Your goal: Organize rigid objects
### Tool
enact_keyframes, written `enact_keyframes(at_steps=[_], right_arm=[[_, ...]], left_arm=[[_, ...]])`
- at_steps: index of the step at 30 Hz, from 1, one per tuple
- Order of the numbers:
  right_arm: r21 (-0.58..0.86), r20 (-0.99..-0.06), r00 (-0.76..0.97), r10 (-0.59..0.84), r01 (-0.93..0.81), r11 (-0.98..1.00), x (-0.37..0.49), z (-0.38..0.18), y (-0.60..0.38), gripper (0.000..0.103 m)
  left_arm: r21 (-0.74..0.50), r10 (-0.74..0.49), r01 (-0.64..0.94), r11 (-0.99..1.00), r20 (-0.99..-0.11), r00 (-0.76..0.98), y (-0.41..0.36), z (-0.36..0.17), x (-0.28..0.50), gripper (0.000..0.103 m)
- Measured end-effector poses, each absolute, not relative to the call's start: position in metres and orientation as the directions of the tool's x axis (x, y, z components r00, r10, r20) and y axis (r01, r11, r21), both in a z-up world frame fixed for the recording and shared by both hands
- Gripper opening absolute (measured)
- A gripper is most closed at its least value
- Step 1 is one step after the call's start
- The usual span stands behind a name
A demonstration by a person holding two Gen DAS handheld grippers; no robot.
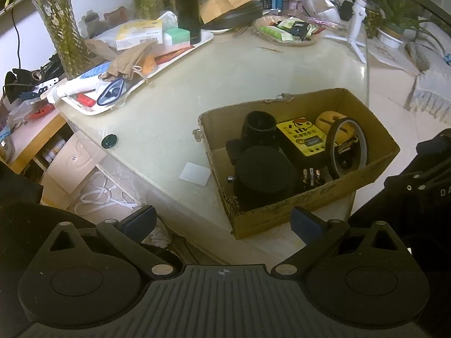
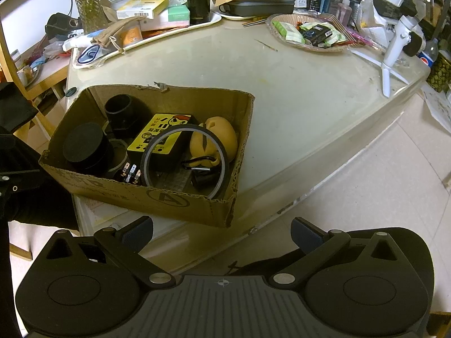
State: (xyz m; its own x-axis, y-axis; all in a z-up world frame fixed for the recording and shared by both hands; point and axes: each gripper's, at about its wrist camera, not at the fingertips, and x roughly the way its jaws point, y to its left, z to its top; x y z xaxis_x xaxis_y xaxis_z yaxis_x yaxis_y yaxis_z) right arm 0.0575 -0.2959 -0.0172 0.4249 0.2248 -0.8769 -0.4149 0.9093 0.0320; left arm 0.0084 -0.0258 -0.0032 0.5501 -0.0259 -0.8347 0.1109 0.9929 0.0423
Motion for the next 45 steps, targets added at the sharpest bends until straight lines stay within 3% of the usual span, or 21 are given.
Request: enact_keyframes(at_steps=[45], right_arm=[[0.017,-0.863,0.431,0.264,-0.496,0.868,0.0483,-0.0142,-0.2878,0.103]], left_arm=[[0.036,-0.043,0.134,0.990,-0.836,0.546,-0.0279,-0.0034,0.0067,0.103]])
